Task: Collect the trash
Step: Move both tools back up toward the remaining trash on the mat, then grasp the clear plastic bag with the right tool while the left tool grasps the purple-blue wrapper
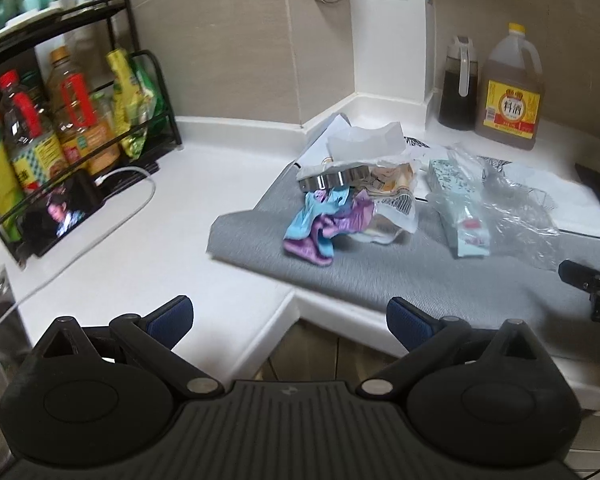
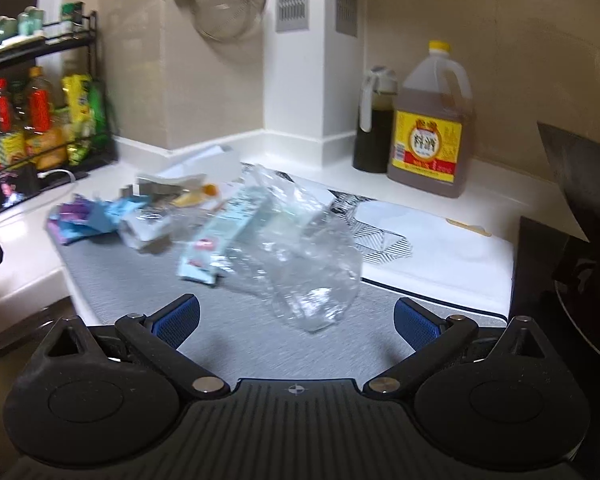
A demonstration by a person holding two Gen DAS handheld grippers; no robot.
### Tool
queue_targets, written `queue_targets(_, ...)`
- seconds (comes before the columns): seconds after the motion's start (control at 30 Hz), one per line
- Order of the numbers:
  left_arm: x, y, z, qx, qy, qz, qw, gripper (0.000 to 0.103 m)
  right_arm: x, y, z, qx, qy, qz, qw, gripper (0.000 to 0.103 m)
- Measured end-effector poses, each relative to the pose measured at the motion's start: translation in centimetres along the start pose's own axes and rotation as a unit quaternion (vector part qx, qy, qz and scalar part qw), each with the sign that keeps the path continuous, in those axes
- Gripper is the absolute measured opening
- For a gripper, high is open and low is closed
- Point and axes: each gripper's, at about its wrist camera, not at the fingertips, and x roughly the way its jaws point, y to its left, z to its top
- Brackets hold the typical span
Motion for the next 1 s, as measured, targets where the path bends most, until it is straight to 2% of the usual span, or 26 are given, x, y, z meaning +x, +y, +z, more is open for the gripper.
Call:
queue_targets(0.23, 4.2, -1.2, 3.2, 0.012, 0.007, -0.006, 0.9999, 0.103, 4.3, 0.0, 0.9, 0.001, 0.047, 0.011, 0.999, 0.103)
queue_targets(0.43, 8.9, -2.0, 4.9, 0.021, 0.037, -0.002, 0.9991, 0.103, 8.2, 0.8, 1.8, -0.025, 0.072, -0.014, 0.997, 0.103)
queue_targets(0.57, 11.8, -2.0, 5.6, 0.009, 0.054, -0.006, 0.9985, 0.103, 10.3, 0.6, 2.1, -0.013, 0.081, -0.001, 0.997, 0.103)
queue_targets(0.7, 14.3, -1.5, 5.7, 0.001, 0.073, 0.007, 0.9973, 0.103, 10.7, 0.4, 1.9, -0.003, 0.073, 0.002, 0.997, 0.103)
queue_targets(0.83, 15.1, -1.6, 5.6, 0.025, 0.066, 0.022, 0.9973, 0.103, 10.6, 0.4, 1.8, -0.002, 0.072, 0.001, 0.997, 0.103)
queue_targets(1.0, 15.6, -1.7, 5.2, 0.028, 0.062, 0.028, 0.9973, 0.103, 10.7, 0.6, 1.8, 0.003, 0.069, -0.006, 0.998, 0.103)
